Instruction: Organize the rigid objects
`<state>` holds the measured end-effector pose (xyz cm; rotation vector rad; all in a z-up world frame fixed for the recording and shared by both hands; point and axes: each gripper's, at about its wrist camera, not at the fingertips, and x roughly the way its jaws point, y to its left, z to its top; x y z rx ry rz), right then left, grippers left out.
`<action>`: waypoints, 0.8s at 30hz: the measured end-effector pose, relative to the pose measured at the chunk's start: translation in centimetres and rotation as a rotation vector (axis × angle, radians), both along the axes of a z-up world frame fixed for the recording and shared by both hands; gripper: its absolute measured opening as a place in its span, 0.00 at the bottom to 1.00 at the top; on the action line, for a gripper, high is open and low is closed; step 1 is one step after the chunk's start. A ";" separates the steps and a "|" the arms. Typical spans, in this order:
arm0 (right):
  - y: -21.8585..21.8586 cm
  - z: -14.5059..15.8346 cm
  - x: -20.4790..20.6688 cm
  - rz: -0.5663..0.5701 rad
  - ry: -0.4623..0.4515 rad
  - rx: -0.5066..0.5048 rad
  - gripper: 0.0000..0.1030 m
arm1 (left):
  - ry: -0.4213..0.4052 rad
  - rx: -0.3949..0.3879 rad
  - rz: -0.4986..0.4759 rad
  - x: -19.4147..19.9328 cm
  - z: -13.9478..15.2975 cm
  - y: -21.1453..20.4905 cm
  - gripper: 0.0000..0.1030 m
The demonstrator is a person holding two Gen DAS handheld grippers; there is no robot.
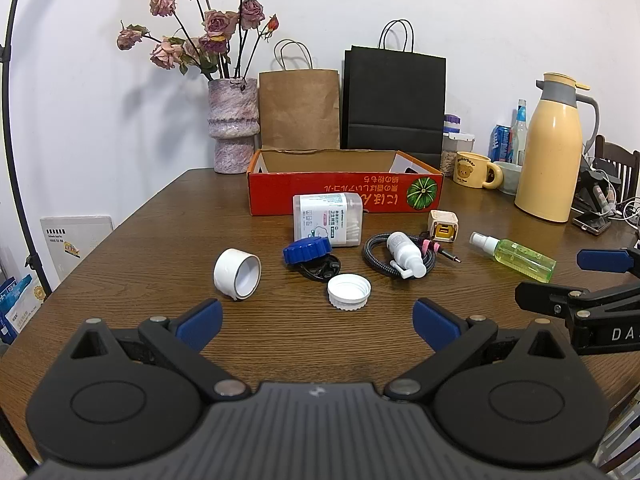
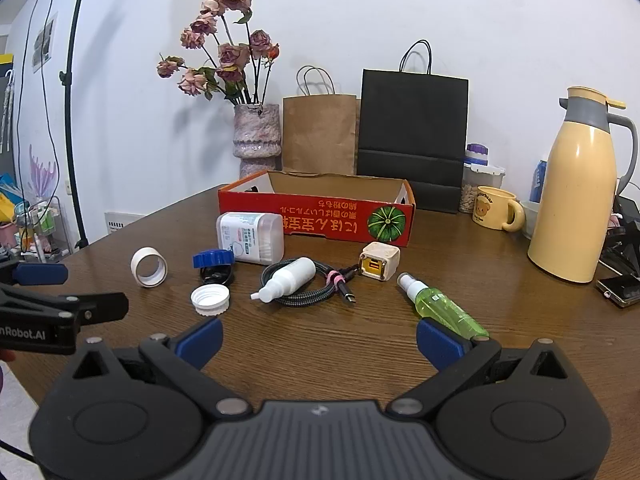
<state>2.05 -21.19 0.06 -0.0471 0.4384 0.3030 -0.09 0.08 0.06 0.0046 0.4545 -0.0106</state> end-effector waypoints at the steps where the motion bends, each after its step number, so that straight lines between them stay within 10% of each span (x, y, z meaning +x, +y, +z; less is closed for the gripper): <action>1: 0.0 0.0 0.0 0.000 0.000 0.000 1.00 | 0.000 -0.001 0.000 0.0 0.0 0.0 1.00; 24: 0.2 0.0 0.0 0.000 -0.003 -0.002 1.00 | -0.002 -0.003 0.000 0.0 0.0 0.0 1.00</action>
